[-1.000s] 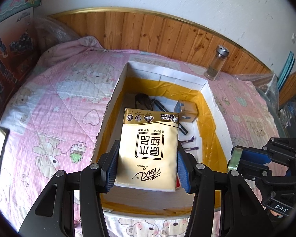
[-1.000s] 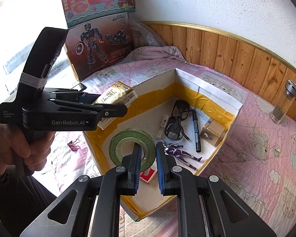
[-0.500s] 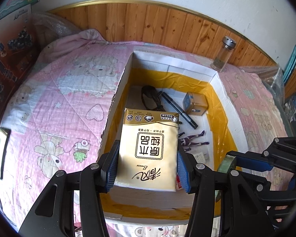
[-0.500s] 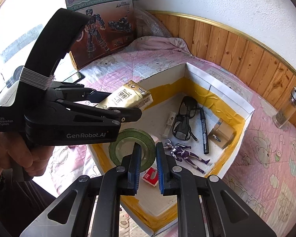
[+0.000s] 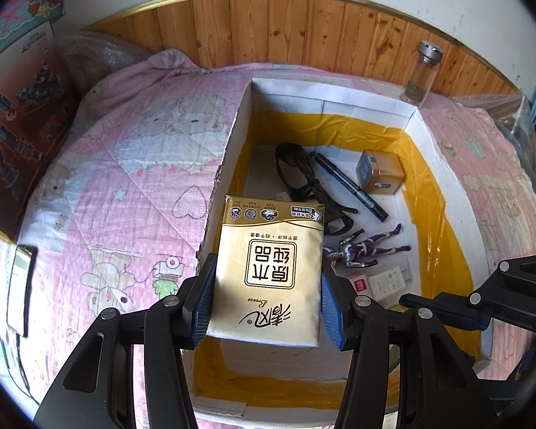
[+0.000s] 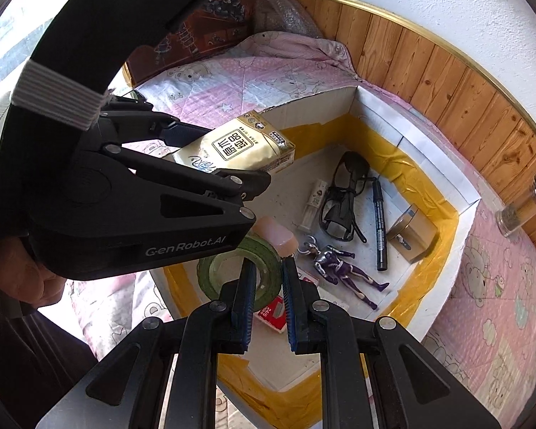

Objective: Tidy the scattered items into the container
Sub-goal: 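Open the right tool to drop the tape roll while left tool releases tissue pack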

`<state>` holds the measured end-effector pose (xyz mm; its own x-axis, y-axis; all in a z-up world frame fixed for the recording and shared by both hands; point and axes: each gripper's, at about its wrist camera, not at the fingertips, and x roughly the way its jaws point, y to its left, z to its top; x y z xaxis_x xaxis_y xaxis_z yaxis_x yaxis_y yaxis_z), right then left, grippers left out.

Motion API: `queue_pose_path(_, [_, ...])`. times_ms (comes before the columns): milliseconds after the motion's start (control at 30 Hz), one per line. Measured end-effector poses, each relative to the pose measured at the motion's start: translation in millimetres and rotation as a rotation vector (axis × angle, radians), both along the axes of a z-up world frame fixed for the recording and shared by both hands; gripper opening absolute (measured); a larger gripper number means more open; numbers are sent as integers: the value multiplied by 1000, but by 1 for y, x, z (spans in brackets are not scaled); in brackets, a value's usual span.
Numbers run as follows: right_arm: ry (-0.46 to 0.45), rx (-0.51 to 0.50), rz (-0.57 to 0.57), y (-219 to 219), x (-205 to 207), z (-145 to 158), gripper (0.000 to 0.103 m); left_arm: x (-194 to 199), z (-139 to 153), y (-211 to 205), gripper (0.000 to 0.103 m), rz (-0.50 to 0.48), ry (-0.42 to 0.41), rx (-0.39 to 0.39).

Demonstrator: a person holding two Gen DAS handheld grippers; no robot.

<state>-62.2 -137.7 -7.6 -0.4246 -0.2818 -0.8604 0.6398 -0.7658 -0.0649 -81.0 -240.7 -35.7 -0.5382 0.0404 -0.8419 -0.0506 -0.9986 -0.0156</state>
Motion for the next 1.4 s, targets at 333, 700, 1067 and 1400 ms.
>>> queue_pose_path(333, [-62,3,4,-15,-5,-12,16,-1,-1,-4,54,-10,-8,7])
queue_pose_path(700, [-143,-43,-36,-18,-14,-18,16,-1,-1,-5,54,-12,-11,14])
queue_pose_path(1067, [-188,-78,-65,-18,-18,-21,24,-4,1,-11,57,-1,-15,46])
queue_pose_path(1400, [-222,-109,-80,-11,-22,-23,30,-7,1,-11,57,-2,-15,62])
